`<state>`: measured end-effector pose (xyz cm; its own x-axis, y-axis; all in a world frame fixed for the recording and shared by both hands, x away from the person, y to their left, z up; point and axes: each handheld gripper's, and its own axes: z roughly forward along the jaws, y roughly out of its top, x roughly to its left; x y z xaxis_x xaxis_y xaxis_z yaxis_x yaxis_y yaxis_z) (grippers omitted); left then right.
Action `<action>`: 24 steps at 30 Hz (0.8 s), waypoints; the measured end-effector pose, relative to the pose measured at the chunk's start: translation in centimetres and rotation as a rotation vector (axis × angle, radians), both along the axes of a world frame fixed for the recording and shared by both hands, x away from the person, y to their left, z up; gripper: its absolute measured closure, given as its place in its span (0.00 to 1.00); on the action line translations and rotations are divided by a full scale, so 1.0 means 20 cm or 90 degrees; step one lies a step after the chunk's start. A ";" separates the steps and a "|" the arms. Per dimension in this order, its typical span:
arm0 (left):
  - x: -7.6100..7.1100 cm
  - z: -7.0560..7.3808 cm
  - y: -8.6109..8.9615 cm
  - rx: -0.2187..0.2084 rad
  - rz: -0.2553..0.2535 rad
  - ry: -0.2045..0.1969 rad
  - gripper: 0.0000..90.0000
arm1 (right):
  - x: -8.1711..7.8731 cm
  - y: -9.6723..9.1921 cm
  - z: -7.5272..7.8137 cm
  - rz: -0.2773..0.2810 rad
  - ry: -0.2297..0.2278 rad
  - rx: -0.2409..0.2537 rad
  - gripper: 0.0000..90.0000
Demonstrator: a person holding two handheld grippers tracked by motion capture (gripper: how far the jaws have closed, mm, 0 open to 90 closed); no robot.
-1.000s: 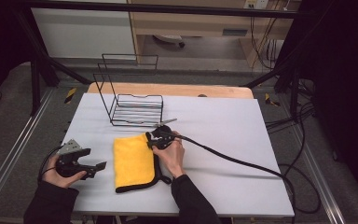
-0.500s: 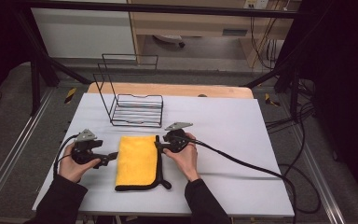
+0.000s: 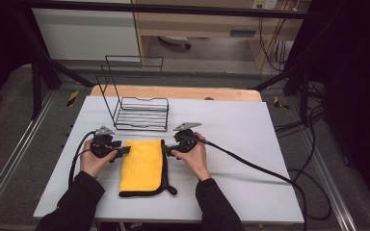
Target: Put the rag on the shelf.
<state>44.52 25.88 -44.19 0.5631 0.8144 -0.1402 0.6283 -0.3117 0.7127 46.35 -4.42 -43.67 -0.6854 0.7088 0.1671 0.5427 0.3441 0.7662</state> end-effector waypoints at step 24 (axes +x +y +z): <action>0.00 -0.02 -0.03 -0.011 -0.008 0.023 0.86 | 0.03 0.14 -0.08 0.013 0.053 -0.011 0.62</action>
<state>44.45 25.22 -44.63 0.5674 0.8047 -0.1748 0.6495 -0.3068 0.6957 46.94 -1.65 -45.22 -0.6843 0.6977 0.2117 0.5969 0.3693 0.7122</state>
